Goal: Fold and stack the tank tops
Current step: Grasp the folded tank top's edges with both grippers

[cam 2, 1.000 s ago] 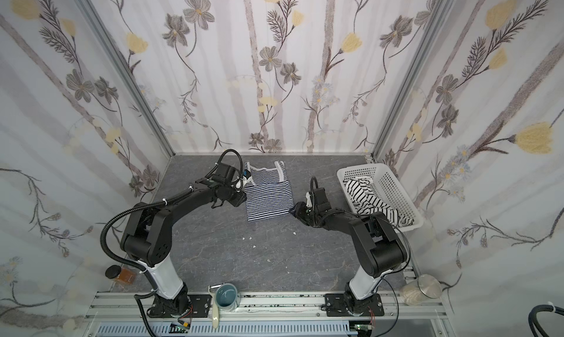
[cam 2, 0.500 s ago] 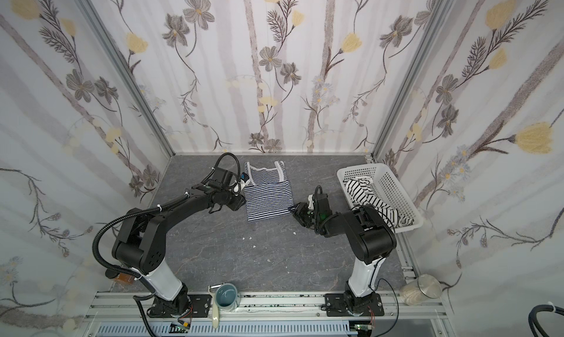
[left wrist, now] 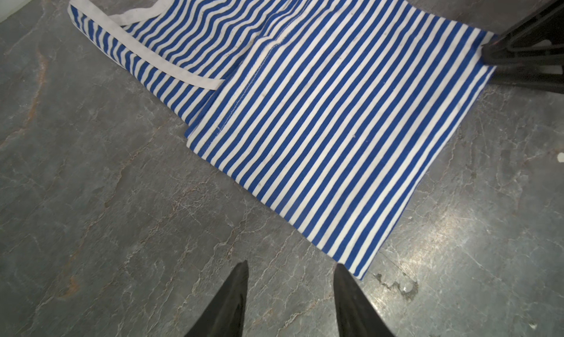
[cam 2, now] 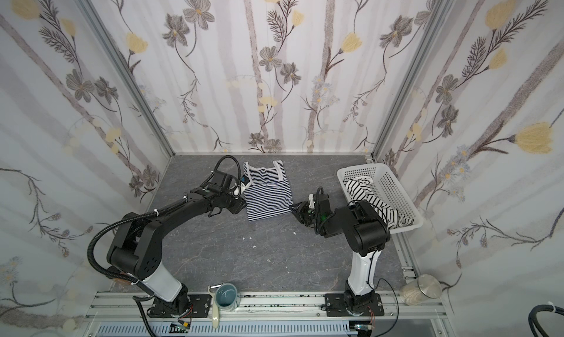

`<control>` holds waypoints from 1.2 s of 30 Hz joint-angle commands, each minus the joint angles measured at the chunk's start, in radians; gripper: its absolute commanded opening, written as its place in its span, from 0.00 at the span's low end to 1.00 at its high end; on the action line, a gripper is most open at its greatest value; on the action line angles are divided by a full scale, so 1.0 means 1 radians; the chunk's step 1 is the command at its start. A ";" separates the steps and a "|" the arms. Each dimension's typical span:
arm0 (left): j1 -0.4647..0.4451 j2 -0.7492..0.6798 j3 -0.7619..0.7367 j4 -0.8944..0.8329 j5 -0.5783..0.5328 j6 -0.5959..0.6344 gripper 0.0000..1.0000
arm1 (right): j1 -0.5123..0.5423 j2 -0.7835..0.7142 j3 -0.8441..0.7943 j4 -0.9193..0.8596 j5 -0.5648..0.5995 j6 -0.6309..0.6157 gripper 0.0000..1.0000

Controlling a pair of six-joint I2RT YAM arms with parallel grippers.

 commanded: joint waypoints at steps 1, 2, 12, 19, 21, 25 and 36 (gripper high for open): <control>-0.006 -0.010 -0.010 0.019 0.004 0.015 0.47 | 0.003 -0.017 0.014 -0.011 -0.005 -0.002 0.17; -0.008 -0.010 -0.012 0.019 0.007 0.016 0.48 | 0.005 -0.022 0.017 -0.026 -0.005 -0.009 0.13; -0.084 -0.026 -0.088 0.048 0.017 0.066 0.48 | 0.041 -0.047 0.072 -0.153 -0.001 -0.065 0.00; -0.161 -0.051 -0.179 0.140 -0.080 0.101 0.49 | 0.069 -0.097 0.132 -0.233 0.005 -0.081 0.00; -0.169 -0.045 -0.196 0.174 -0.119 0.114 0.50 | 0.075 -0.110 0.151 -0.258 0.008 -0.087 0.00; -0.170 -0.019 -0.218 0.213 -0.158 0.143 0.49 | 0.076 -0.125 0.169 -0.291 0.010 -0.097 0.00; -0.170 0.047 -0.238 0.287 -0.185 0.156 0.47 | 0.082 -0.161 0.198 -0.328 0.007 -0.100 0.00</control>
